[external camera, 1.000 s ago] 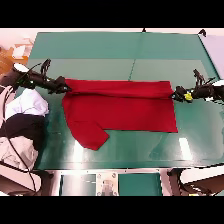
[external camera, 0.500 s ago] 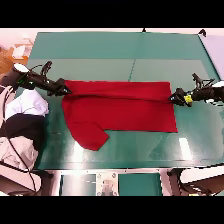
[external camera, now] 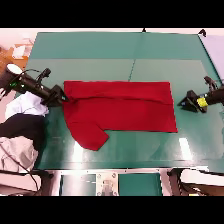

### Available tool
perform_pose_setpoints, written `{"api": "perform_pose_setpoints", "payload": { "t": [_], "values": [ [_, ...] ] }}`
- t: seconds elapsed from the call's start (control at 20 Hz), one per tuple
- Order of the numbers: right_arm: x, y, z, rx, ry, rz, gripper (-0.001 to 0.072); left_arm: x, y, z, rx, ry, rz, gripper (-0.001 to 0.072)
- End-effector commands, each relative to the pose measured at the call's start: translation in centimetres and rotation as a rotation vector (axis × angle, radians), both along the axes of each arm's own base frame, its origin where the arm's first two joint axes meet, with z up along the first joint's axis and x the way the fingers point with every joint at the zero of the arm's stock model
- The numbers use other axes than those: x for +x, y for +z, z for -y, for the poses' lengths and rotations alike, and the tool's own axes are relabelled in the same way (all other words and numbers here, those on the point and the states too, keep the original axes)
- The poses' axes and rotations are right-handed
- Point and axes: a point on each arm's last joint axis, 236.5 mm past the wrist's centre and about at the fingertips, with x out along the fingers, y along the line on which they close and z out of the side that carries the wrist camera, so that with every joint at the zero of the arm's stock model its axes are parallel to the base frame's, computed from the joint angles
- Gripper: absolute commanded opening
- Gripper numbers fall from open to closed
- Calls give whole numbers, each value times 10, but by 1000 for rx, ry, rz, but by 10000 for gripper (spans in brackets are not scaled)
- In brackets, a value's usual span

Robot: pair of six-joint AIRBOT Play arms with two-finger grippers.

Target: Fold the shirts.

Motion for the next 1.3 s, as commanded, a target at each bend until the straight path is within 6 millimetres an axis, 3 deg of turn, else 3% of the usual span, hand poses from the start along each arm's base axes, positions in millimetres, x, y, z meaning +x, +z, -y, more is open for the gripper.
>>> {"api": "perform_pose_setpoints", "payload": {
  "t": [0.0, 0.1, 0.2, 0.35, 0.45, 0.6, 0.65, 0.9, 0.95, 1.0, 1.1, 1.15, 1.2, 1.25],
  "values": [
    [-77, -16, -2, -60, -124, -148, 257, -58, -4, -8, 93, 15, -18, 540],
    [-103, -34, -15, -77, -174, -135, 258, -91, -15, -5, 120, 92, -7, 541],
    [-116, -48, -27, -86, -214, -92, 259, -121, -32, 3, 112, 177, -22, 541],
    [-103, -61, -40, -46, -330, 20, 299, -150, -60, 26, 53, 261, -48, 540],
    [-89, -66, -50, 3, -389, 80, 345, -150, -75, 43, 52, 271, -17, 540],
    [-76, -73, -60, 41, -432, 112, 378, -133, -81, 66, 74, 271, 98, 540],
    [-74, -77, -60, 38, -433, 112, 404, -131, -81, 69, 78, 283, 104, 540],
    [-66, -90, -59, 44, -478, 97, 403, -118, -74, 76, 29, 369, 102, 534],
    [-66, -91, -58, 42, -482, 97, 403, -113, -71, 78, 10, 384, 117, 410],
    [-65, -91, -57, 40, -486, 99, 402, -108, -68, 82, -13, 394, 133, 368],
    [-64, -92, -56, 36, -489, 102, 363, -105, -71, 85, -32, 401, 125, 367],
    [-64, -92, -56, 34, -483, 104, 255, -107, -75, 86, -32, 402, 105, 320],
    [-65, -92, -57, 32, -466, 108, 113, -109, -80, 86, -26, 390, 97, 101],
    [-66, -92, -58, 32, -445, 109, 19, -110, -81, 87, -25, 371, 105, 29]
  ]
}}
